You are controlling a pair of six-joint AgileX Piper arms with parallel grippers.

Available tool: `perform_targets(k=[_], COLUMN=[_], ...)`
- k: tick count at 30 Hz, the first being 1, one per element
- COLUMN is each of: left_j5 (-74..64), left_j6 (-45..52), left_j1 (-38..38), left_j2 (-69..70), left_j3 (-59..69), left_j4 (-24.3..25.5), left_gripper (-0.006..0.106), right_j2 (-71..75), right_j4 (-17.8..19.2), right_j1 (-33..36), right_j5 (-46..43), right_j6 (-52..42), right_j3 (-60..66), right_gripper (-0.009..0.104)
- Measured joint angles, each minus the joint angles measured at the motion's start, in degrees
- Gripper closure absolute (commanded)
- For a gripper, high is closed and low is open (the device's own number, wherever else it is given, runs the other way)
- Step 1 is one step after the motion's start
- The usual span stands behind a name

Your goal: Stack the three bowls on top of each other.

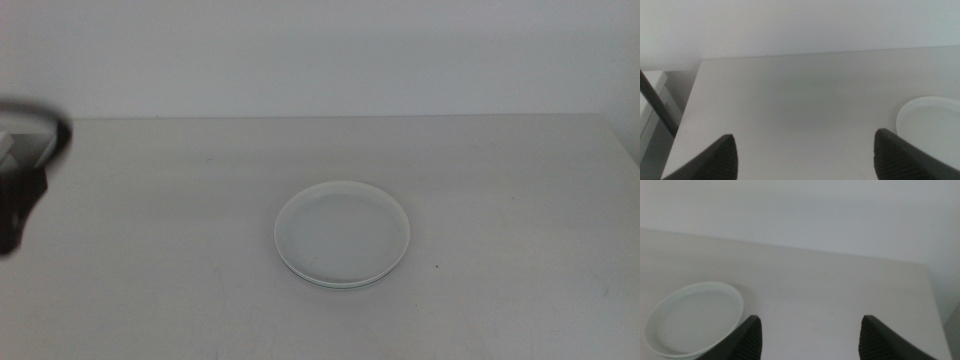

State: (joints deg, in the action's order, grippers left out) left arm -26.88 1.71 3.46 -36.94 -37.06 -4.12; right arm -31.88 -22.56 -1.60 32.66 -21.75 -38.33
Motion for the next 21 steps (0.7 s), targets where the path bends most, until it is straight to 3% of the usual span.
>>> perform_targets(k=[8,21], left_j5=[8.8,11.7], left_j6=[0.2,0.2], left_j1=[0.0,0.0], left_j2=[13.9,17.6], left_j3=[15.4,21.4], left_j4=[-0.1,-0.1], left_gripper=[-0.004,-0.004], right_j2=[13.9,15.7], right_j4=[-0.2,-0.4], right_j1=[5.1,8.0], right_j5=[-12.3,-14.4], right_j6=[-4.5,-4.9], right_j3=[15.3,19.3], right_gripper=[0.046,0.046])
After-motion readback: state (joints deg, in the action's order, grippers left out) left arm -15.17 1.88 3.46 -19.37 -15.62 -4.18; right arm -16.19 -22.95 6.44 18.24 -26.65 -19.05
